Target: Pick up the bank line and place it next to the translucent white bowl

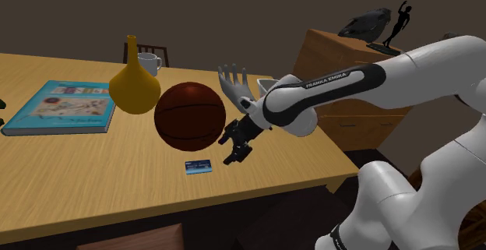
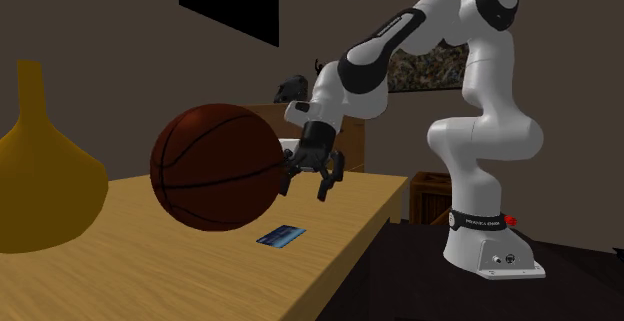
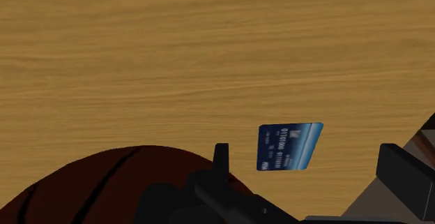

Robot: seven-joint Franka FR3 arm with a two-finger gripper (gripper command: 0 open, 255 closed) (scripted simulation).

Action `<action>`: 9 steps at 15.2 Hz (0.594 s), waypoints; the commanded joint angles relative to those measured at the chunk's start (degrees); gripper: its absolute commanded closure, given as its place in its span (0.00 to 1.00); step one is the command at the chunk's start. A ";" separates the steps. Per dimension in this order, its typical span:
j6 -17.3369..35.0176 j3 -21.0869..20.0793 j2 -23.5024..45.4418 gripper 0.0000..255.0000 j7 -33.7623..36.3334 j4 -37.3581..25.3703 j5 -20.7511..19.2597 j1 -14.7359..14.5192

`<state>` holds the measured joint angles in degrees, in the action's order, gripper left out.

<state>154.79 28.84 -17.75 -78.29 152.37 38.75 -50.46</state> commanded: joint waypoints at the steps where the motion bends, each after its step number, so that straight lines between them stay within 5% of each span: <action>1: 1.66 2.39 2.75 0.00 -7.12 -0.52 5.83 -4.51; 9: 3.19 4.97 10.00 0.00 -16.31 -3.51 18.38 -10.20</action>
<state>157.89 33.73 -8.16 -94.03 149.02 56.29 -60.38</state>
